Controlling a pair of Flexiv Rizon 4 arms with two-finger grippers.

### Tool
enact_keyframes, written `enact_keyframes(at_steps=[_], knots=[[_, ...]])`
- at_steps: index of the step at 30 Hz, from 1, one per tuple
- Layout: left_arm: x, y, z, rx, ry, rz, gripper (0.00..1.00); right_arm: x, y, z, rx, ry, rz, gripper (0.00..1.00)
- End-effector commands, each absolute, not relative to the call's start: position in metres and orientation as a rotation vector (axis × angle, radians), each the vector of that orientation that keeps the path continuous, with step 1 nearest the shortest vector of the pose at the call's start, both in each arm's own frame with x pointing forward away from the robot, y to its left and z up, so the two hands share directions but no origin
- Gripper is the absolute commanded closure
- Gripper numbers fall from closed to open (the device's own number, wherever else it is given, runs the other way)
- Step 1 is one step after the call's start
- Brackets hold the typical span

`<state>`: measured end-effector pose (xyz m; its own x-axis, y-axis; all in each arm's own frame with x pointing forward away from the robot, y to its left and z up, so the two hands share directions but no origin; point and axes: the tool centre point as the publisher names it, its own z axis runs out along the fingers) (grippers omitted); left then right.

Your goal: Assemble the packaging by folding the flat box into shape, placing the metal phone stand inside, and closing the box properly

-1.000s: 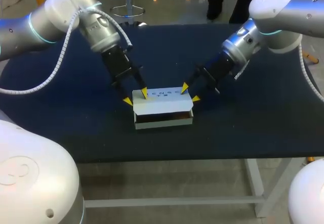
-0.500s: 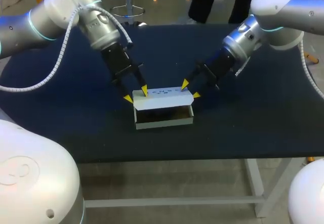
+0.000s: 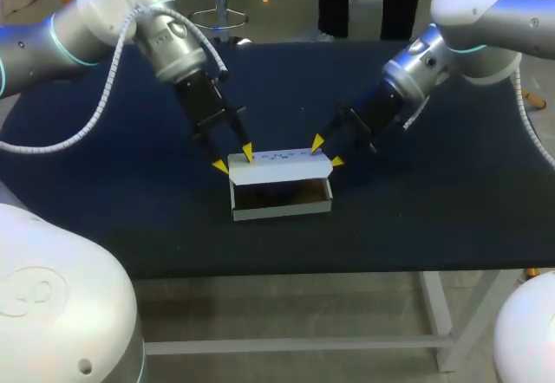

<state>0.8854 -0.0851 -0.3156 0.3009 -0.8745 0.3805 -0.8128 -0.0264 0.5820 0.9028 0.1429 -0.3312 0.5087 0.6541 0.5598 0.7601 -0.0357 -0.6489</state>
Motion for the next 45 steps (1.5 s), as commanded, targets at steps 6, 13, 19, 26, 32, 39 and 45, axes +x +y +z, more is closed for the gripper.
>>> enact_keyframes(at_steps=[6,13,19,26,32,39,45], knots=[[0.891,-0.089,-0.312,1.833,-1.497,-0.132,0.46,0.904,0.145,-0.325,-1.742,-1.203,-0.131,0.55],[0.893,-0.089,-0.31,1.837,-1.483,-0.145,0.47,0.905,0.146,-0.325,-1.743,-1.205,-0.129,0.55],[0.895,-0.09,-0.309,1.839,-1.469,-0.155,0.47,0.905,0.146,-0.325,-1.744,-1.204,-0.127,0.55],[0.896,-0.09,-0.309,1.838,-1.456,-0.161,0.49,0.907,0.146,-0.323,-1.745,-1.205,-0.127,0.55],[0.898,-0.091,-0.307,1.842,-1.445,-0.167,0.5,0.91,0.147,-0.322,-1.745,-1.207,-0.126,0.55],[0.899,-0.092,-0.305,1.846,-1.432,-0.177,0.51,0.912,0.147,-0.322,-1.741,-1.204,-0.122,0.55],[0.901,-0.092,-0.305,1.847,-1.424,-0.182,0.51,0.913,0.147,-0.321,-1.74,-1.204,-0.122,0.55]])
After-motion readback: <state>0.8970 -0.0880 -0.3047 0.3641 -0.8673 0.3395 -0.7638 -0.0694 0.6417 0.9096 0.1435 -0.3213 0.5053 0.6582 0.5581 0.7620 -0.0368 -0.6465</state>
